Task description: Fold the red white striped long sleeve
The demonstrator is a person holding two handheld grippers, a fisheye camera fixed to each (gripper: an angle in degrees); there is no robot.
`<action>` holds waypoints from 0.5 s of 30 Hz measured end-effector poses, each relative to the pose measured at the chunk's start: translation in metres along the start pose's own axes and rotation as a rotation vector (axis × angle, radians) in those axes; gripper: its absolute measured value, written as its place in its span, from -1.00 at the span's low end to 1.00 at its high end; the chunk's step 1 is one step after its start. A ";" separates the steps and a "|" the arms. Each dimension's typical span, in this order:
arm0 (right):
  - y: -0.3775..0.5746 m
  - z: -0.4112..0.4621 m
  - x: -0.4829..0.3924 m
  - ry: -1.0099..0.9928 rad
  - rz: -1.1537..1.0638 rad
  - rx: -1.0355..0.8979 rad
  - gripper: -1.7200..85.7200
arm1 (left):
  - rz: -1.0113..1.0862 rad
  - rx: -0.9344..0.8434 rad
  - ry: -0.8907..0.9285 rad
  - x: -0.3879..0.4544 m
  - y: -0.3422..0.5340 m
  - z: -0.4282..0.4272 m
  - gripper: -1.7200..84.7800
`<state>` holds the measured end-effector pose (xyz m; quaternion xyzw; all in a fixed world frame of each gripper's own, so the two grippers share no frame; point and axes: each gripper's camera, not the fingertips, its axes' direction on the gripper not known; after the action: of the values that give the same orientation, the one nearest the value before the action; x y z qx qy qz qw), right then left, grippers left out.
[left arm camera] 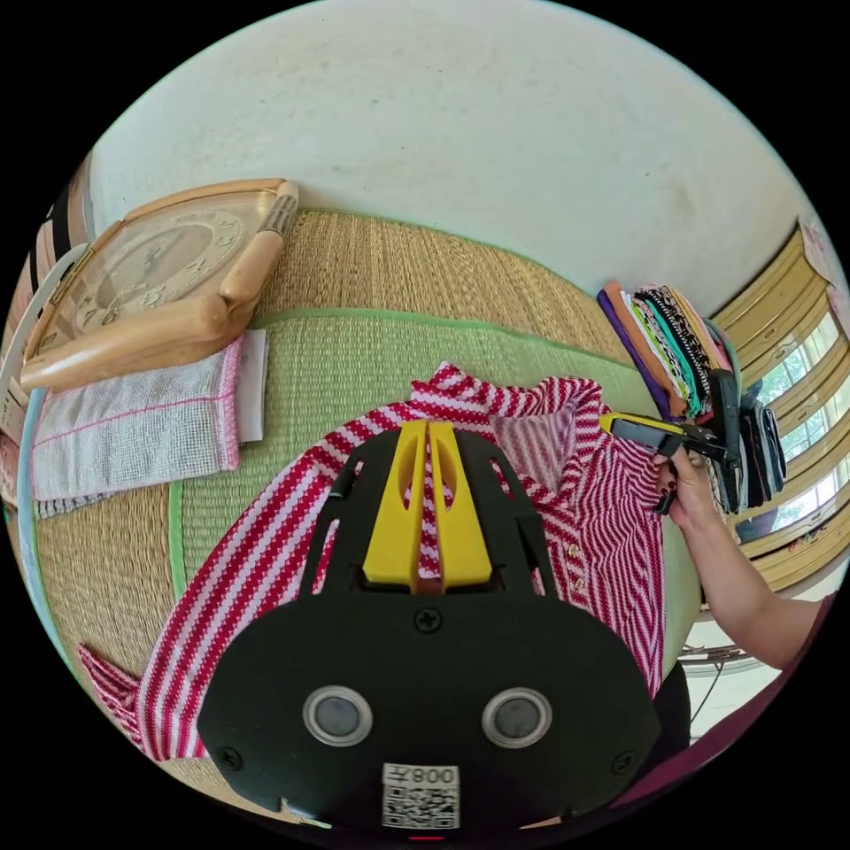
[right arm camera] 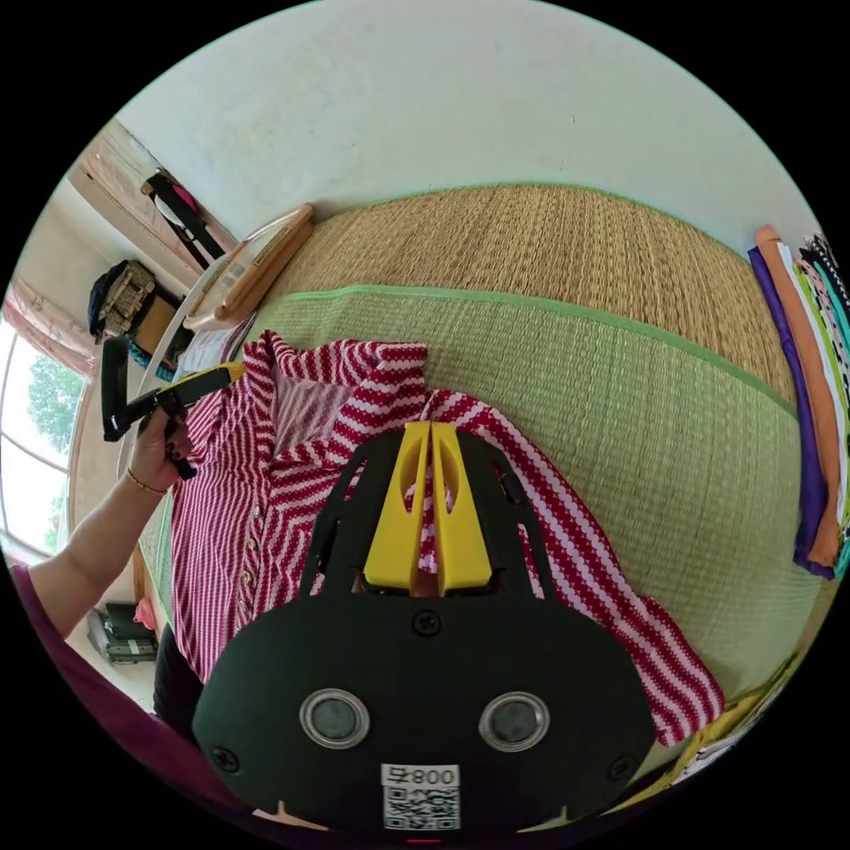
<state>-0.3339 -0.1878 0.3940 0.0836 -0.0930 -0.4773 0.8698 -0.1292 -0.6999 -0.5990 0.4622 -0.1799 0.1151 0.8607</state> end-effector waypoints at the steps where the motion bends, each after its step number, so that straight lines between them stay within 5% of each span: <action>1: 0.009 -0.015 -0.001 0.004 0.003 0.013 -0.96 | 0.000 0.004 0.006 0.001 0.005 -0.009 -0.95; 15: 0.304 -0.182 -0.037 -0.141 0.195 -0.099 -0.92 | -0.254 -0.232 0.123 0.033 0.317 -0.228 -0.87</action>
<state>-0.0619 0.0147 0.2856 -0.0028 -0.1379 -0.3990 0.9065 -0.1682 -0.3346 -0.4622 0.3708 -0.0792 0.0119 0.9253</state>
